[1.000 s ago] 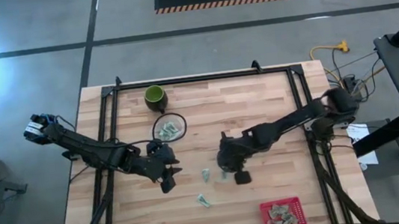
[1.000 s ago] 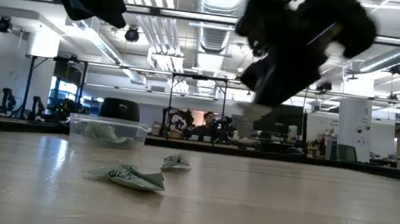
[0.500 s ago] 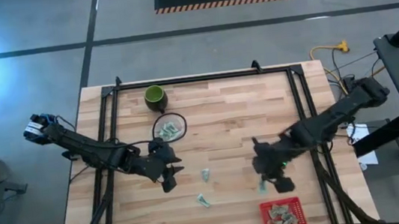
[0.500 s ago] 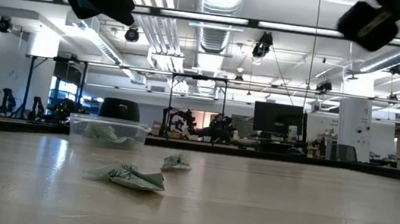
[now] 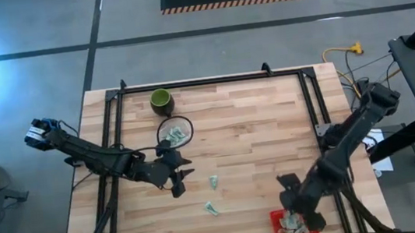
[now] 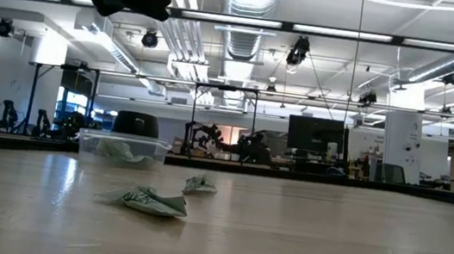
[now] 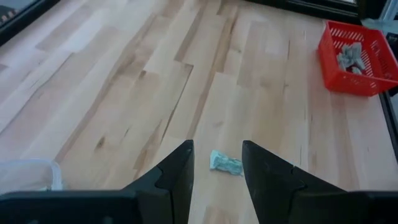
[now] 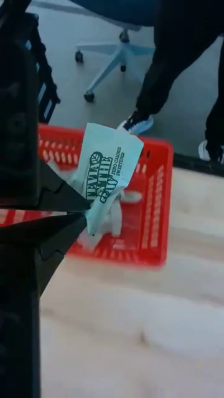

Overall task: Pick and place items into bin
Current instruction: Put the green stevia packet into the red basket, then put the green stevia packet into the transparent bin

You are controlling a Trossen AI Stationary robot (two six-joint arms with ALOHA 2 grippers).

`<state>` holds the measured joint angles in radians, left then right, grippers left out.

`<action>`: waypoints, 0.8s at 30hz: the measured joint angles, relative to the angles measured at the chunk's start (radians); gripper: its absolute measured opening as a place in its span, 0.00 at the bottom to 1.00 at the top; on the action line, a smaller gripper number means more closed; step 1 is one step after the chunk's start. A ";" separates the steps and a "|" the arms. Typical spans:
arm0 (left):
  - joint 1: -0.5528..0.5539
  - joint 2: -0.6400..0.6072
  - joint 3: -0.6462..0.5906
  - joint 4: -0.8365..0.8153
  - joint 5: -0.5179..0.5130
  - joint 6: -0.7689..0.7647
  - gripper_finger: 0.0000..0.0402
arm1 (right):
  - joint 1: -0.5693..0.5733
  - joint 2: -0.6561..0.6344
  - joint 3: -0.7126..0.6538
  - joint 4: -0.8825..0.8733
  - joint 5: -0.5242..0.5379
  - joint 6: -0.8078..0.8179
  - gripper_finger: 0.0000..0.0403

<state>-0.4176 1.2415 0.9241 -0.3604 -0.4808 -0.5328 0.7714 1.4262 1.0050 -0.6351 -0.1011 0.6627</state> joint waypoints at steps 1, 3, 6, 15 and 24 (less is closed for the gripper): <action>0.000 0.000 0.000 0.000 0.000 0.000 0.29 | 0.012 0.017 0.000 0.019 0.000 0.013 0.02; 0.001 0.000 -0.001 0.011 0.000 0.000 0.29 | 0.031 0.052 0.000 0.050 0.000 0.042 0.02; 0.001 0.000 -0.002 0.019 0.000 -0.001 0.29 | 0.055 0.105 0.000 0.055 0.000 0.093 0.02; 0.002 0.000 -0.002 0.018 0.000 -0.005 0.29 | 0.087 0.173 0.000 0.076 0.000 0.197 0.08; 0.005 0.002 -0.046 0.055 0.080 -0.002 0.29 | 0.093 0.153 0.000 0.063 0.018 0.255 0.30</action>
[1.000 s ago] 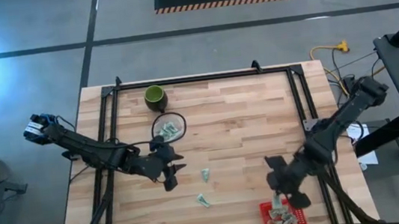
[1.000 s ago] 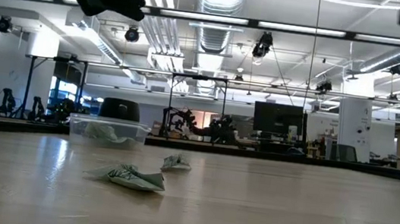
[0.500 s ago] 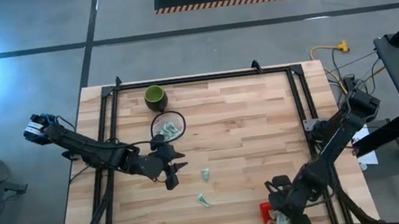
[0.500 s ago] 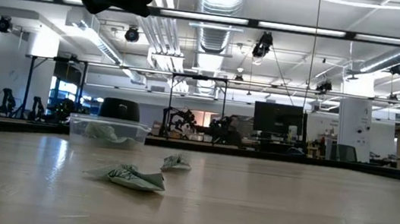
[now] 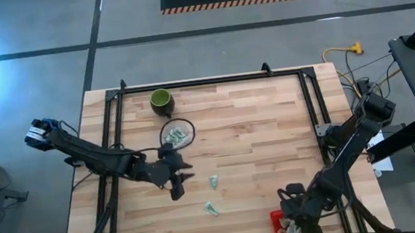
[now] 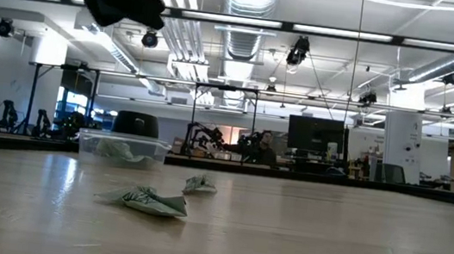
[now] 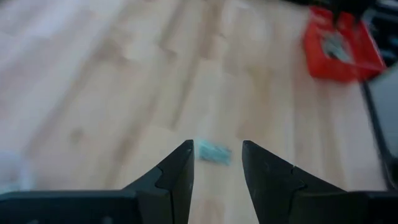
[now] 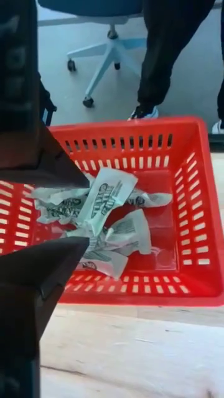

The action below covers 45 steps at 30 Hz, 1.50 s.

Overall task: Pick and place items into bin
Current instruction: Put the green stevia packet into the transparent bin

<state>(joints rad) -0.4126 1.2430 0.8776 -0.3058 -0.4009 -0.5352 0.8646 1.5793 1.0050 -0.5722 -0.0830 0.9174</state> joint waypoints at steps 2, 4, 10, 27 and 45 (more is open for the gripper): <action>0.000 0.026 -0.021 0.018 0.071 0.001 0.29 | 0.000 -0.012 0.001 -0.001 0.002 0.000 0.34; -0.001 0.071 -0.032 0.010 0.119 0.001 0.29 | 0.000 -0.025 0.002 0.001 0.015 -0.001 0.35; 0.003 0.234 -0.009 0.054 0.149 0.027 0.29 | -0.001 -0.103 0.003 -0.026 0.098 0.009 0.33; 0.075 0.492 0.179 0.014 0.186 0.865 0.29 | -0.001 -0.436 0.003 -0.060 0.554 0.000 0.25; 0.111 0.526 0.252 -0.012 0.309 0.908 0.29 | -0.001 -0.439 -0.001 -0.060 0.637 -0.009 0.24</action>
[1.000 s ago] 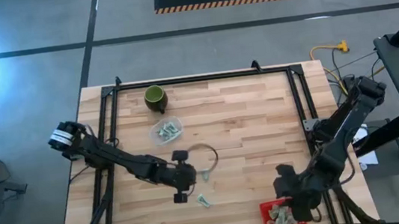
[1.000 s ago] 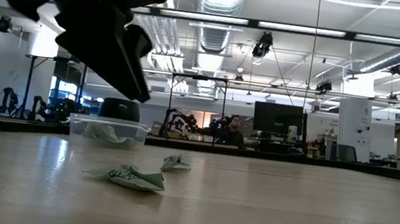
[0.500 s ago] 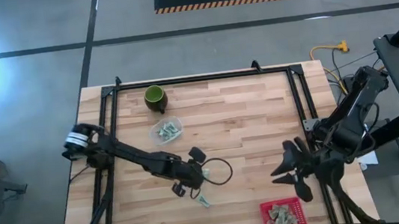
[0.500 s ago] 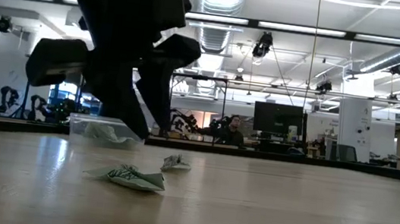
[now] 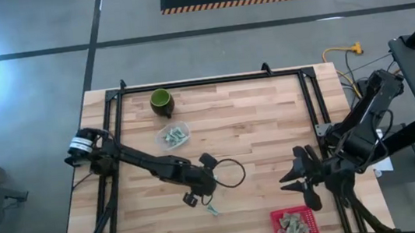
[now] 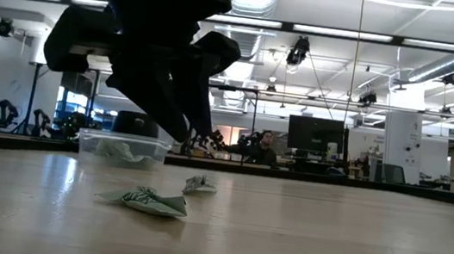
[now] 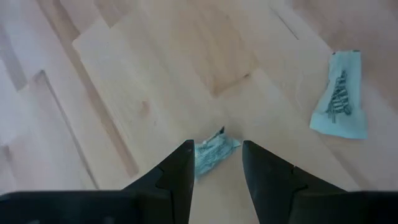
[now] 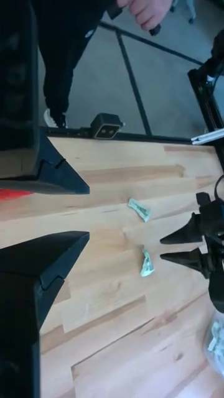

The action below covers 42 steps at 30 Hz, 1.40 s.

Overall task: Pick and place items into bin
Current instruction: Put the green stevia packet into the transparent bin

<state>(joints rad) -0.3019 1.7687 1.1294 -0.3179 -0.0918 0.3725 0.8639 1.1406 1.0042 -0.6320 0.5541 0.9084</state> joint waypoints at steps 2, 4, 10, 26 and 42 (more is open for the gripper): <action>0.003 0.000 -0.001 0.000 0.008 -0.020 0.29 | 0.000 0.003 -0.001 -0.001 0.000 -0.018 0.24; 0.007 0.005 -0.007 0.021 0.010 -0.024 0.29 | -0.001 0.003 -0.004 -0.002 0.001 -0.033 0.23; 0.013 0.073 0.018 0.036 0.009 0.035 0.29 | -0.001 0.003 -0.004 -0.010 0.034 -0.067 0.21; 0.027 0.148 0.081 -0.059 0.011 0.077 0.29 | 0.000 0.003 -0.006 -0.009 0.051 -0.047 0.19; 0.033 0.029 0.103 -0.097 -0.052 -0.384 0.29 | 0.000 0.003 -0.008 -0.009 0.051 -0.045 0.17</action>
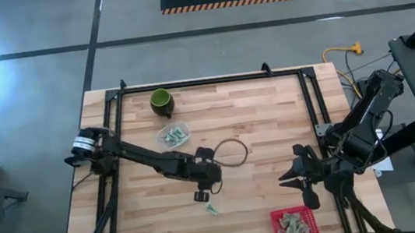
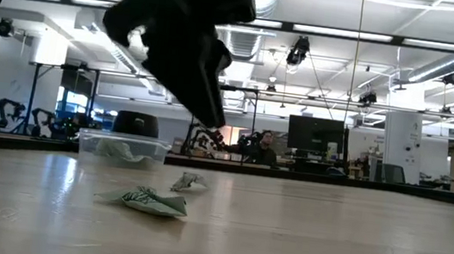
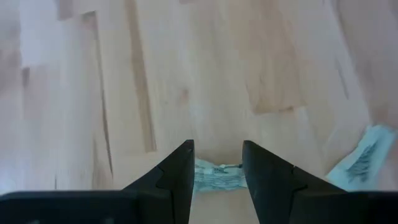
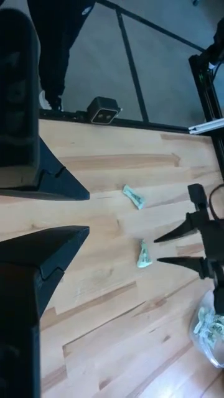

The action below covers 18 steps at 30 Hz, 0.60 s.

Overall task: Pick and place items into bin
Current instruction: Put the green stevia packet into the transparent bin

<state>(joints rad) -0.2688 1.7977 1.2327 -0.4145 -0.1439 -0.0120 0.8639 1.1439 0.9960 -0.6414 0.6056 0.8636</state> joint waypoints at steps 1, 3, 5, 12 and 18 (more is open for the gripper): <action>0.001 -0.005 0.000 -0.008 0.000 -0.031 0.29 | 0.000 0.000 -0.001 0.001 0.000 -0.003 0.17; 0.003 -0.004 0.000 -0.038 0.001 -0.071 0.29 | 0.000 0.000 -0.004 -0.001 0.000 -0.008 0.17; 0.010 0.000 -0.002 -0.077 0.009 -0.110 0.29 | -0.001 0.000 -0.005 -0.006 0.000 -0.016 0.17; 0.051 0.017 -0.007 -0.110 0.135 -0.432 0.29 | -0.001 0.000 -0.006 -0.007 0.000 -0.025 0.17; 0.090 0.019 -0.007 -0.105 0.203 -0.706 0.29 | -0.001 0.000 -0.006 -0.006 0.000 -0.021 0.17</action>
<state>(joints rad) -0.1791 1.8164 1.2259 -0.5200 0.0593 -0.7175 0.8631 1.1442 0.9905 -0.6474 0.6056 0.8423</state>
